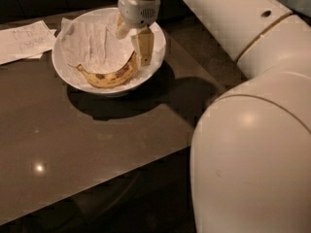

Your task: Pick banana from white bowl

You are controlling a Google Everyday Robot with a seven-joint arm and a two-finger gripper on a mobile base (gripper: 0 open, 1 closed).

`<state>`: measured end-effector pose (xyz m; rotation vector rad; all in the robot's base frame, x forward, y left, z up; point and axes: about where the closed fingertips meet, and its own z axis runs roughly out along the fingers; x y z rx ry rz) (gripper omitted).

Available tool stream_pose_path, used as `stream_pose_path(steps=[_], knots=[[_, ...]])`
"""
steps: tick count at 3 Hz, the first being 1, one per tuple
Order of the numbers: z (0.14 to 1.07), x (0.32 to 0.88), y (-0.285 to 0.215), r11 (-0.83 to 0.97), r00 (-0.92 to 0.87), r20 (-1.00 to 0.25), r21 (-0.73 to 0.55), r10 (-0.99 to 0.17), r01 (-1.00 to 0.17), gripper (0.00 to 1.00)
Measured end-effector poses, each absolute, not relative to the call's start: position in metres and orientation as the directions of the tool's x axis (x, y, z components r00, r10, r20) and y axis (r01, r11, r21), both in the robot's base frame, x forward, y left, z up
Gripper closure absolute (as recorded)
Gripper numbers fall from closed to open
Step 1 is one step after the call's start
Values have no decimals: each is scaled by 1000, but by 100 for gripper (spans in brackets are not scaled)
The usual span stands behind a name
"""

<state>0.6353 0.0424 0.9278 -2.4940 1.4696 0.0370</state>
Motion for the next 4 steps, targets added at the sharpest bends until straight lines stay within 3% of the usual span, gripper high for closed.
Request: stream_pose_path(steps=[4], knots=[[878, 643, 64, -529, 540, -147, -109, -829, -841, 26]])
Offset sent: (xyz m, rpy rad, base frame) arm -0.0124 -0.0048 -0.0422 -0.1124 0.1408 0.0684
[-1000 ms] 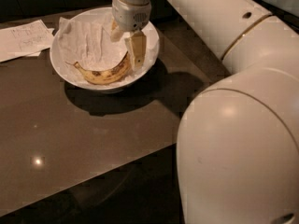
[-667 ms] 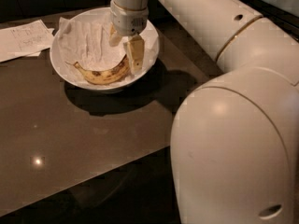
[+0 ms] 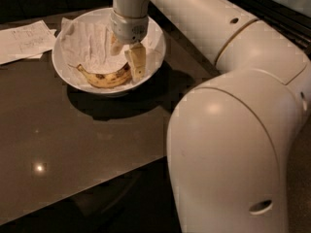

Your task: Pick banana from white bowl

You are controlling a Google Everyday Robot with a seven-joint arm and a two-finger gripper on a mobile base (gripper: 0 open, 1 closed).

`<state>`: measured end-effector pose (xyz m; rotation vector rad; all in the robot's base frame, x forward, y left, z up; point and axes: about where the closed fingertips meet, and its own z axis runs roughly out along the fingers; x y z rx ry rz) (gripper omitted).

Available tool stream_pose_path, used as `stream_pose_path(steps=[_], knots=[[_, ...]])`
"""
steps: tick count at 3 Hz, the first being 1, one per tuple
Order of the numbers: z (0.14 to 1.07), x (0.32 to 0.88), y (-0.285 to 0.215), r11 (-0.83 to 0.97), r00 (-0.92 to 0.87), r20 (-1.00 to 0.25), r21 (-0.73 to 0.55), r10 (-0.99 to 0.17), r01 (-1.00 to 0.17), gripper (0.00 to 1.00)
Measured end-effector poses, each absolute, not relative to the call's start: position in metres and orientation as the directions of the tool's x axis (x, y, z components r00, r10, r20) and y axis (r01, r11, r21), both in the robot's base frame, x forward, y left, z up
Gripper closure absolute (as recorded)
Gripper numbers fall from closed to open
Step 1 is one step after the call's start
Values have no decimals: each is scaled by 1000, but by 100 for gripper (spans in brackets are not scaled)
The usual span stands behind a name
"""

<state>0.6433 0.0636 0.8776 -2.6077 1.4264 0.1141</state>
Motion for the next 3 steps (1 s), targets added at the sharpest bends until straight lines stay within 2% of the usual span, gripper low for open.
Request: stream_pose_path(steps=[3], knots=[[854, 646, 72, -533, 536, -188, -68, -823, -843, 26]])
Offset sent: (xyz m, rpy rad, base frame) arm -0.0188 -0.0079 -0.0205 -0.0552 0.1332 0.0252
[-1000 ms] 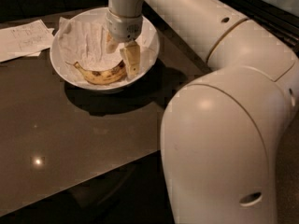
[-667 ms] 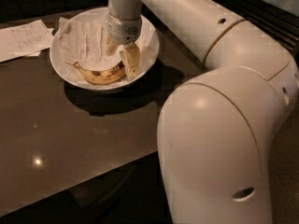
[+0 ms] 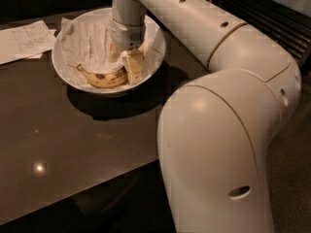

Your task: Pick banana from white bowl

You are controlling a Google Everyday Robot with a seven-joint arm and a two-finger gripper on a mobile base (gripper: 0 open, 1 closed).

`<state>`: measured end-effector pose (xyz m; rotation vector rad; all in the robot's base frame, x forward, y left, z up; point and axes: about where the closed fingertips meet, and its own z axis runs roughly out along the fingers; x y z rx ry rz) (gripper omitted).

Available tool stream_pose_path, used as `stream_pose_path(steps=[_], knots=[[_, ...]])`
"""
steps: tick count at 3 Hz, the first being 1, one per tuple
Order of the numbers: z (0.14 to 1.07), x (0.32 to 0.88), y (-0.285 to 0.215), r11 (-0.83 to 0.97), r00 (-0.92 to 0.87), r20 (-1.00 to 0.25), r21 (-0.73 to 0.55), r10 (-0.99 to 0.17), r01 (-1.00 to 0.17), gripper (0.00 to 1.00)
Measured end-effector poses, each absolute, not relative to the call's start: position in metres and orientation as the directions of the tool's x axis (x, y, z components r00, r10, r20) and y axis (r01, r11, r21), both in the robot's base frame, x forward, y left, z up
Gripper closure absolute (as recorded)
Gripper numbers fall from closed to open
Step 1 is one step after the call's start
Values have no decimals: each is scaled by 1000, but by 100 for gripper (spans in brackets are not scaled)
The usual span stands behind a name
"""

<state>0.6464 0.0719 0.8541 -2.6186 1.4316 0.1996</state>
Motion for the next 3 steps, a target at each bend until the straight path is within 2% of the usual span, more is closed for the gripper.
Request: stream_pose_path(steps=[1, 2, 3], knots=[[845, 649, 71, -531, 530, -200, -52, -824, -846, 26], [843, 650, 70, -531, 528, -198, -45, -826, -846, 44], [843, 646, 66, -524, 524, -206, -59, -827, -850, 68]])
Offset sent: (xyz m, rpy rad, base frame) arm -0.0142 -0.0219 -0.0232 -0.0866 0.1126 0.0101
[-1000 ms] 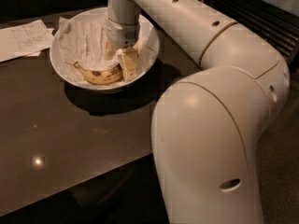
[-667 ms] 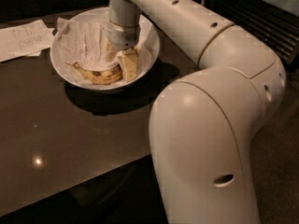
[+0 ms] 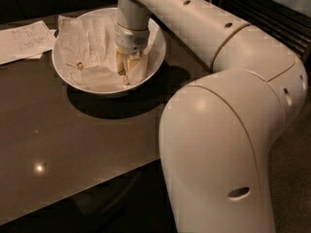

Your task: Pick banana from white bowl

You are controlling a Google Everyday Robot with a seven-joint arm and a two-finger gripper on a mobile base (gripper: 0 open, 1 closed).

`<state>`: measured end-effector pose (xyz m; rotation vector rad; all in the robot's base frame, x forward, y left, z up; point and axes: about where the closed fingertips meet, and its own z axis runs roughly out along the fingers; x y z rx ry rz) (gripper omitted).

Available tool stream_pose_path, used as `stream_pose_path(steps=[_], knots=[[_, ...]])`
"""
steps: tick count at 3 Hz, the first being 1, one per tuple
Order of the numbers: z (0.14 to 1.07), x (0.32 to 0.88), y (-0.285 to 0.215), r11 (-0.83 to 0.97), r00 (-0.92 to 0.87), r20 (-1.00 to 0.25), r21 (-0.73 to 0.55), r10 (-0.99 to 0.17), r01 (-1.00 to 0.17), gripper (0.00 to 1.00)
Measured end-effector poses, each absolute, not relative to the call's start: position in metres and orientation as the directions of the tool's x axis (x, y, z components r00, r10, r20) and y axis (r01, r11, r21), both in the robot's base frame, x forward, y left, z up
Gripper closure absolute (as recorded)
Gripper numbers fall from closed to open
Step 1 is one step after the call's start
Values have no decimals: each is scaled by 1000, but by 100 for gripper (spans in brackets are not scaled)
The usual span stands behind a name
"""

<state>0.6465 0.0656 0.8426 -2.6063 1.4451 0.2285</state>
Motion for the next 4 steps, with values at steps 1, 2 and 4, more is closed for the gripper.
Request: stream_pose_path(steps=[1, 2, 4], knots=[[842, 647, 66, -523, 523, -206, -62, -827, -850, 90], [842, 647, 66, -523, 523, -206, -62, -827, -850, 100], [884, 629, 68, -505, 531, -164, -176, -831, -845, 100]])
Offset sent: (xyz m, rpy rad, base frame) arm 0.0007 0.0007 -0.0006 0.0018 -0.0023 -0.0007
